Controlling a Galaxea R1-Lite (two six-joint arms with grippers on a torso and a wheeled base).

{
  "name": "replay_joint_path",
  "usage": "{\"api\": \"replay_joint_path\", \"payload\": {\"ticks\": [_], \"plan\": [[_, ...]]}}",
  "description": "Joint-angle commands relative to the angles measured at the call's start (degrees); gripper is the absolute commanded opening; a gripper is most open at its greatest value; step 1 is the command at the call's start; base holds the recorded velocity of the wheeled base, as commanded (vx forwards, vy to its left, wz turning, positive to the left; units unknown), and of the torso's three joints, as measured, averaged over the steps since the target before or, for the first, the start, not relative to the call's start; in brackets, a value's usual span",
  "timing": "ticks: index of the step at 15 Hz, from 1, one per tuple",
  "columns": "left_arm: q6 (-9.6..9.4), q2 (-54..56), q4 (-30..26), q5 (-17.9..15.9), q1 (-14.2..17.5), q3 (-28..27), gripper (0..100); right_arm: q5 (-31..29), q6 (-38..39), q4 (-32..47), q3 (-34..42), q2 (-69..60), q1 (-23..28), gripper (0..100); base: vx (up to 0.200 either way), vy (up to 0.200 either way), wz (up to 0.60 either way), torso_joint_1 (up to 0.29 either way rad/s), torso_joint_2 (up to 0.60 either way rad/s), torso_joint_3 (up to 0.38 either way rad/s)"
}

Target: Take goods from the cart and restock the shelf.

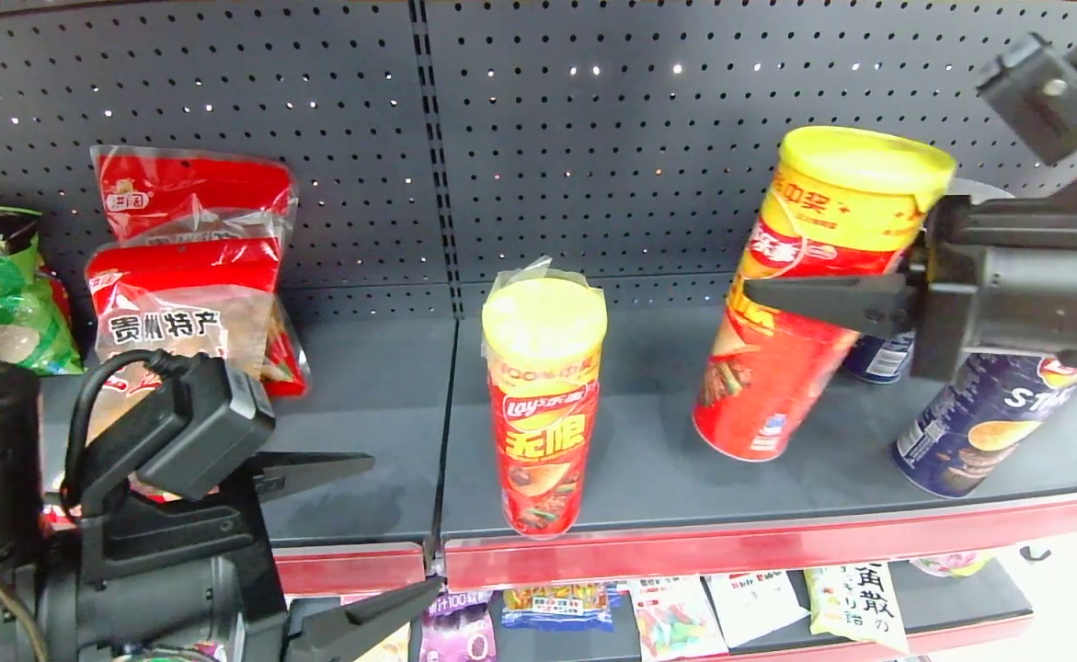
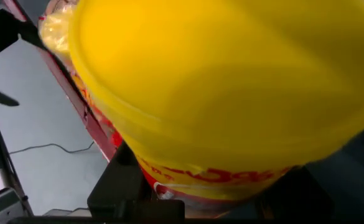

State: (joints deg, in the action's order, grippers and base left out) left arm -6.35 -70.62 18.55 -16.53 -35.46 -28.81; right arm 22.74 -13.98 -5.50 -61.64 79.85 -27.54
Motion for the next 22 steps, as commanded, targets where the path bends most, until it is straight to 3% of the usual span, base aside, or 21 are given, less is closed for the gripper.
{"api": "replay_joint_path", "payload": {"ticks": [1,4,7,13,22], "plan": [[-0.06,3.6,0.0,0.1,0.3,1.8,100,0.4,-0.1,-0.1,-6.8,10.3,-1.2,0,0.0,0.0,0.0,0.0,0.0,0.0],[0.02,5.1,0.0,1.3,1.0,3.0,100,0.7,0.2,-0.2,-14.6,17.6,-1.2,0,0.0,0.0,0.0,0.0,0.0,0.0],[1.52,8.3,-0.1,2.3,1.0,5.3,100,2.3,0.2,-0.2,-19.0,22.8,-2.1,0,0.0,0.0,0.0,0.0,0.0,0.0],[1.69,14.0,-4.5,4.3,1.0,7.3,100,2.3,0.5,-0.3,-25.2,29.5,-3.7,0,0.0,0.0,0.0,0.0,0.0,0.0],[2.4,14.3,-4.9,5.3,1.1,6.9,100,2.3,2.1,-5.1,-30.8,37.3,-3.7,0,0.0,0.0,0.0,0.0,0.0,0.0]]}}
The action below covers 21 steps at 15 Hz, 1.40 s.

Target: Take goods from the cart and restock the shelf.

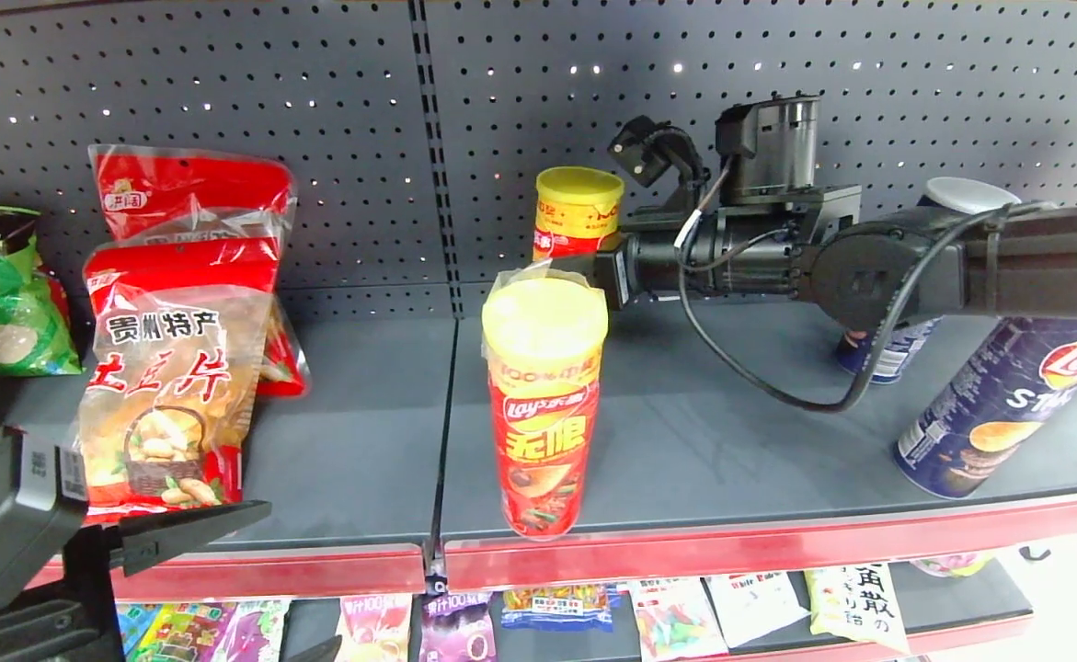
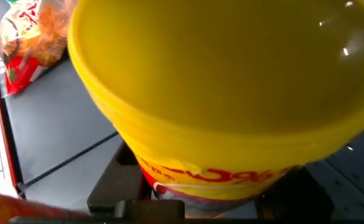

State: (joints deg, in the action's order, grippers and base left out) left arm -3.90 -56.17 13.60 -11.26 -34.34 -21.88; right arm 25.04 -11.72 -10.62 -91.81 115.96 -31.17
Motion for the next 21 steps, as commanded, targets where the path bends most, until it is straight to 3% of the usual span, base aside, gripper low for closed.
{"api": "replay_joint_path", "payload": {"ticks": [1,8,9,16,21], "plan": [[-0.05,-0.3,0.0,0.0,0.0,0.0,100,0.0,-0.2,0.0,-1.3,1.6,0.1,0,0.0,0.0,0.0,0.0,0.0,0.0],[-0.05,-0.3,0.0,0.2,0.0,-0.1,100,0.0,-0.6,0.1,-2.3,2.6,0.1,0,0.0,0.0,0.0,0.0,0.0,0.0],[-0.05,-0.3,0.0,0.2,0.0,-0.2,100,0.0,-0.8,0.1,-2.3,2.5,0.1,100,0.0,0.0,0.0,0.0,0.0,0.0],[-0.05,0.0,0.1,1.0,0.0,-0.4,100,-0.6,-0.4,0.1,6.2,-4.6,0.0,100,0.0,0.0,0.0,0.0,0.0,0.0],[-0.05,-0.9,0.0,1.9,0.0,-1.0,100,-4.1,-0.5,0.1,20.4,-16.6,0.1,100,0.0,0.0,0.0,0.0,0.0,0.0]]}}
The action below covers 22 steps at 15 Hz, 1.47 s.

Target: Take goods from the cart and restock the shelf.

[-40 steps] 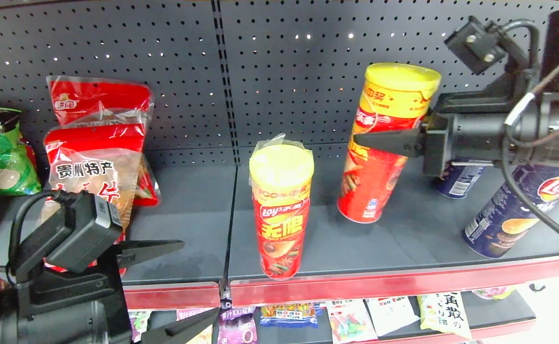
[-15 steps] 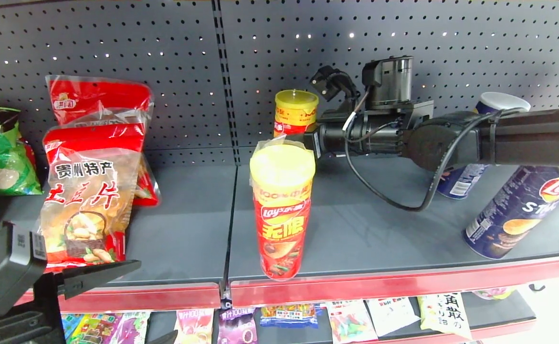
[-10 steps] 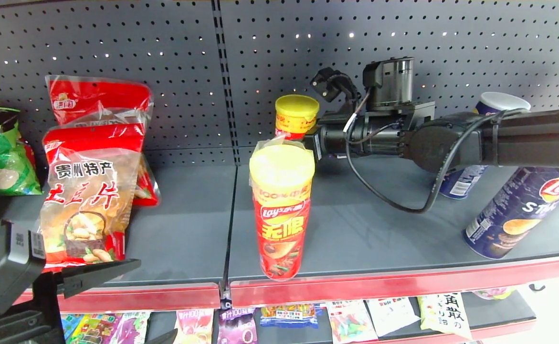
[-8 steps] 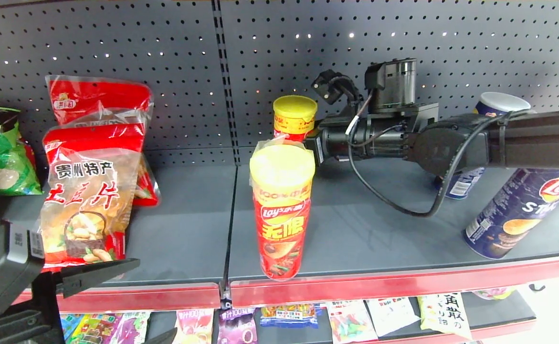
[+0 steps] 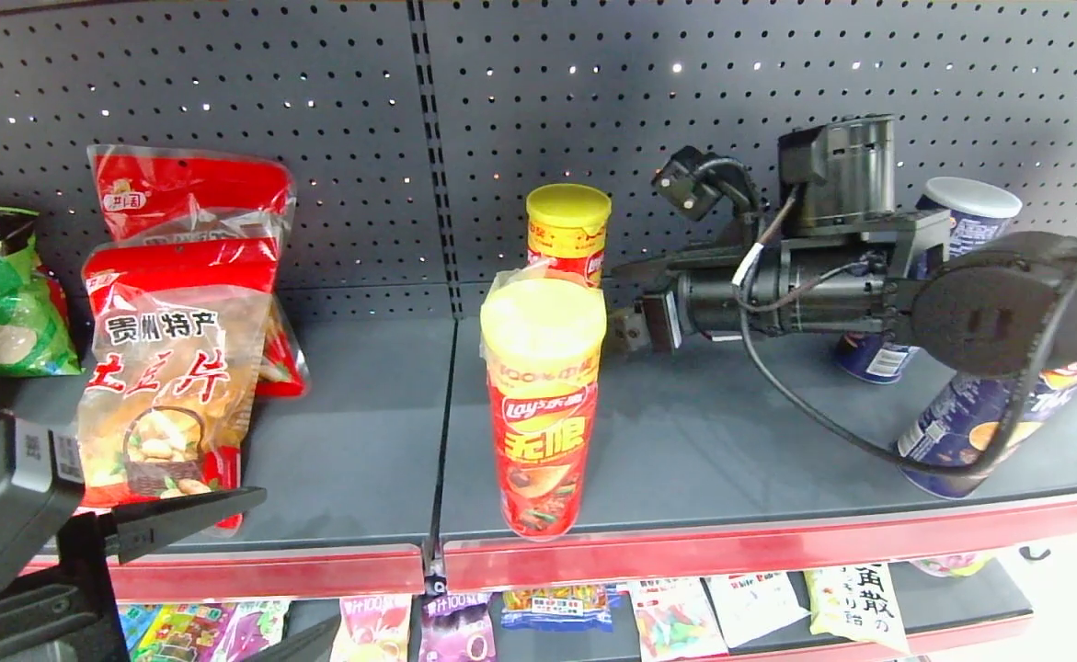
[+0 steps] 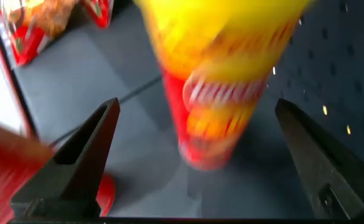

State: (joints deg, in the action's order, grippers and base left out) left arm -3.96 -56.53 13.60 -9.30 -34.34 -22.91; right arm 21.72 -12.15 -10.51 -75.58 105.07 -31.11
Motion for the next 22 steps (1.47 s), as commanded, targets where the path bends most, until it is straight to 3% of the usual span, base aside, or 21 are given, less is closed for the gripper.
{"api": "replay_joint_path", "payload": {"ticks": [1,4,9,12,14,17,20,22], "plan": [[0.01,-1.1,0.0,0.1,0.0,0.0,100,-1.6,-0.1,0.0,6.9,-8.2,0.3,100,0.0,0.0,0.0,0.0,0.0,0.0],[0.01,-3.9,0.0,2.6,0.6,-0.1,100,-3.1,0.2,0.0,13.5,-14.9,0.4,100,0.0,0.0,0.0,0.0,0.0,0.0],[-0.17,-9.4,0.5,2.7,0.7,-0.6,100,-2.7,-0.3,0.0,29.0,-29.1,-0.1,100,0.0,0.0,0.0,0.0,0.0,0.0],[-0.61,-16.1,2.5,3.3,0.7,-4.4,100,-2.6,-1.5,0.0,41.0,-42.0,-2.3,100,0.0,0.0,0.0,0.0,0.0,0.0],[-0.7,-21.0,4.2,5.6,0.6,-7.0,100,-2.6,-1.7,0.1,46.7,-49.7,-2.7,100,0.0,0.0,0.0,0.0,0.0,0.0],[-1.14,-25.8,5.5,5.3,0.2,-9.6,100,-3.2,-1.6,0.6,49.0,-56.6,-2.2,100,0.0,0.0,0.0,0.0,0.0,0.0],[-4.12,-28.3,5.5,5.3,0.2,-10.2,100,-3.2,-1.2,0.5,49.0,-57.9,0.5,100,0.0,0.0,0.0,0.0,0.0,0.0],[-4.39,-29.5,5.5,5.3,0.2,-10.5,100,-3.2,-0.9,0.5,49.0,-58.3,1.2,100,0.0,0.0,0.0,0.0,0.0,0.0]]}}
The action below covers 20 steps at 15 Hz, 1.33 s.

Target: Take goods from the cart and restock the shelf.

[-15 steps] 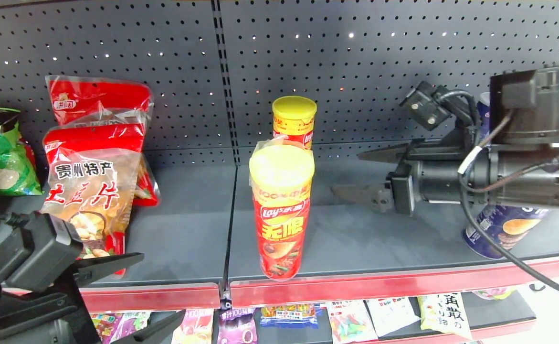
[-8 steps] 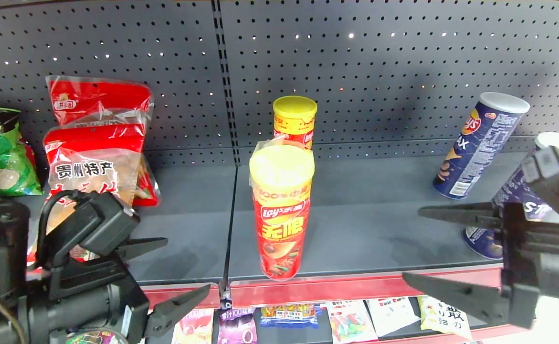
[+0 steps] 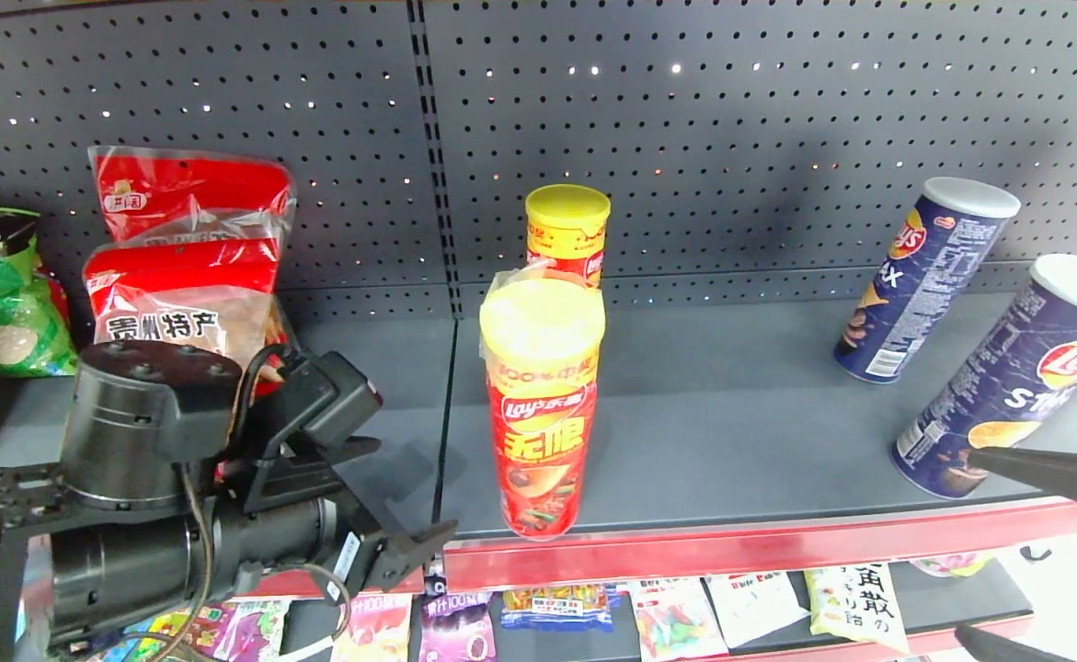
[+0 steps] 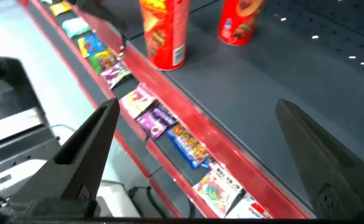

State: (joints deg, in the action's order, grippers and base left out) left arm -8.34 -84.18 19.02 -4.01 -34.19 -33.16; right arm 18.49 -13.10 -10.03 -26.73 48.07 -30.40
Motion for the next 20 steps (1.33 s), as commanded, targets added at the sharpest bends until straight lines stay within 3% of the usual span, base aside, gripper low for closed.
{"api": "replay_joint_path", "payload": {"ticks": [1,5,9,20], "plan": [[-0.1,-2.3,0.1,0.0,-0.1,-0.4,100,0.0,0.4,0.0,0.0,-1.4,0.6,100,0.0,0.0,0.0,0.0,0.0,0.0],[-1.86,-4.3,0.1,-0.1,-0.9,-1.1,100,-0.5,1.0,0.0,0.0,-1.7,1.0,100,0.0,0.0,0.0,0.0,0.0,0.0],[-2.03,-6.7,3.5,-0.1,-1.4,-1.9,100,-0.5,1.1,0.1,0.3,-2.5,1.8,100,0.0,0.0,0.0,0.0,0.0,0.0],[-2.03,-10.2,3.7,0.0,-1.6,-6.3,100,-0.5,1.1,0.1,0.3,-2.5,1.8,100,0.0,0.0,0.0,0.0,0.0,0.0]]}}
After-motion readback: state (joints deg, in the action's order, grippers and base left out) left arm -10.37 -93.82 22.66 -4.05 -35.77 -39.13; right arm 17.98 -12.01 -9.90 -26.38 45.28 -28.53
